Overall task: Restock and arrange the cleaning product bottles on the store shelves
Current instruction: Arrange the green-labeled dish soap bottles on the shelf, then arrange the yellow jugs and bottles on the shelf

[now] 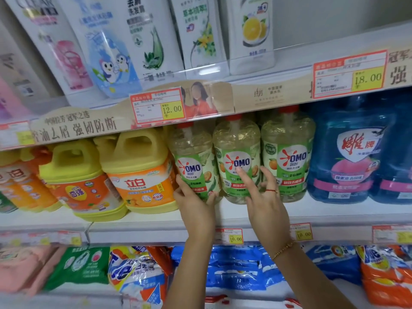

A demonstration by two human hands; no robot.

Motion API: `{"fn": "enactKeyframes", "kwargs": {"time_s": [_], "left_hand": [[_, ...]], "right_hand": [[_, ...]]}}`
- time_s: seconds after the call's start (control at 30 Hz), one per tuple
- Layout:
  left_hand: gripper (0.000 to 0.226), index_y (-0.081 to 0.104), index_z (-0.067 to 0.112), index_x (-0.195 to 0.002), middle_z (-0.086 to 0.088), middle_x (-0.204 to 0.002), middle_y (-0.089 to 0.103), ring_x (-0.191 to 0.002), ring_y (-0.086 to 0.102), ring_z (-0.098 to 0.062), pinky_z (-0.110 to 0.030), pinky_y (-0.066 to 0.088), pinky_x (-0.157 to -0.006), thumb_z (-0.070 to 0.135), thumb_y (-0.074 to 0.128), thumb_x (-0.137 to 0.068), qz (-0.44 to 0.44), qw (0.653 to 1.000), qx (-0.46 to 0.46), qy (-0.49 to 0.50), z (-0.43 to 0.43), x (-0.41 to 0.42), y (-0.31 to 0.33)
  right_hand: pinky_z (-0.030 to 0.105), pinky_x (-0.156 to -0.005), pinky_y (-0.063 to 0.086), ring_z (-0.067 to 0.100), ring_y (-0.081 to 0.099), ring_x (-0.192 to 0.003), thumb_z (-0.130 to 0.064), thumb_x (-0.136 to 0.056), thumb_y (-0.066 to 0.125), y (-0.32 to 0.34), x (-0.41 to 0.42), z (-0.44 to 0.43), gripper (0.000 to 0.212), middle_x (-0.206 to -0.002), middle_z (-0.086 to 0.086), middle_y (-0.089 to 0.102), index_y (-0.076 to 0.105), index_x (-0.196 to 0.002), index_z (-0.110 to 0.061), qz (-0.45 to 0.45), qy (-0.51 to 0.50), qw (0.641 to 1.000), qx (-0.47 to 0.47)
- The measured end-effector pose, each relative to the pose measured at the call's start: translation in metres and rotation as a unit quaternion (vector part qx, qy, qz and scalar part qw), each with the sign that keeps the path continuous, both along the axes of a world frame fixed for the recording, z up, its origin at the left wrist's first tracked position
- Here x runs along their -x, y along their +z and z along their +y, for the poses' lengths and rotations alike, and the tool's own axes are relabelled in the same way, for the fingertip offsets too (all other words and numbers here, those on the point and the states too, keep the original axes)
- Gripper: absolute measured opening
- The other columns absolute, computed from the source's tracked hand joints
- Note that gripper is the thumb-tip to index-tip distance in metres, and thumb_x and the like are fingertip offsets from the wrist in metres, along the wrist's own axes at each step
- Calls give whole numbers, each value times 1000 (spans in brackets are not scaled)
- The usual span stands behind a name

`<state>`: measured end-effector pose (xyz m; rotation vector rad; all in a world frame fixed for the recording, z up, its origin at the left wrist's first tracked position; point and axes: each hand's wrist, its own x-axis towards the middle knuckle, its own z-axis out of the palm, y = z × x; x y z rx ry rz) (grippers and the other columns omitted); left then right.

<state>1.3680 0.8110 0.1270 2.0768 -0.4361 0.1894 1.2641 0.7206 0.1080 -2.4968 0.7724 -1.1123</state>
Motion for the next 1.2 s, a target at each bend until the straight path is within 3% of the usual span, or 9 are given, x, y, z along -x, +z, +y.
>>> {"fn": "enactKeyframes", "kwargs": {"time_s": [0.13, 0.37, 0.6, 0.63, 0.7, 0.77, 0.93, 1.07, 1.2], "left_hand": [[99, 12, 16, -152, -10, -125, 33, -112, 47, -26, -36, 46, -92, 27, 78, -78, -8, 999, -39, 21, 2, -3, 3], [97, 7, 15, -152, -15, -133, 35, -120, 45, -31, -38, 46, -92, 30, 73, -82, 42, 995, -92, 20, -4, -5, 18], [35, 61, 13, -120, -4, -115, 66, -105, 62, -20, -28, 48, -87, 19, 66, -86, -87, 985, -78, -126, 80, -37, 57], [33, 62, 11, -118, -5, -114, 65, -104, 61, -20, -25, 46, -86, 18, 66, -86, -113, 986, -60, -110, 95, -45, 64], [36, 60, 8, -117, -10, -114, 60, -105, 58, -24, -27, 43, -87, 16, 70, -83, -159, 986, -11, -52, 123, -63, 73], [54, 52, 4, -123, -14, -120, 52, -112, 50, -29, -38, 43, -94, 17, 77, -78, -153, 988, 21, 20, 144, -82, 73], [76, 46, 17, -132, -3, -126, 58, -116, 57, -18, -42, 49, -97, 29, 82, -66, -20, 994, 75, -73, 158, -113, 46], [52, 54, 6, -123, -1, -107, 61, -96, 56, -13, -20, 41, -79, 9, 78, -76, -23, 994, 97, -40, 169, -119, 46], [40, 59, 12, -115, -5, -111, 61, -105, 54, -22, -36, 46, -88, 14, 75, -79, -83, 992, 63, -64, 181, -133, 38]], "right_hand": [[36, -52, 57, 31, 56, -103, 11, -72, 69, 1, -2, 1, 111, -143, 11, 25, 14, -142, -54, -2, -5, 1000, -9], [40, -56, 57, 29, 57, -92, 9, -75, 67, 10, 1, 7, 108, -143, 14, 26, 13, -144, -55, 2, -4, 1000, -8], [55, -89, 50, 38, 45, -118, -3, -79, 69, 23, 3, 30, 59, -131, 10, 38, 52, -133, -19, -50, -10, 999, -11], [49, -93, 49, 33, 44, -118, -4, -80, 69, 31, 3, 39, 48, -125, 9, 43, 58, -126, -13, -68, 8, 998, -10], [15, -95, 37, 13, 43, -111, -9, -85, 68, 58, -4, 60, 36, -117, 1, 48, 63, -120, -10, -74, 65, 995, -32], [-1, -86, 25, -1, 37, -108, -17, -88, 66, 92, -20, 80, 42, -117, -7, 45, 57, -129, -16, -40, 133, 989, -54], [25, -92, 39, 23, 52, -119, -29, -83, 71, 160, -94, 101, 60, -128, 5, 57, 44, -136, -19, 74, 183, 971, -132], [27, -89, 45, 25, 57, -112, -40, -85, 68, 173, -133, 112, 51, -120, 7, 61, 55, -124, -10, 79, 141, 951, -263], [14, -75, 44, 15, 60, -99, -40, -79, 74, 171, -136, 119, 57, -105, -1, 63, 57, -125, -13, -21, 146, 935, -323]]}}
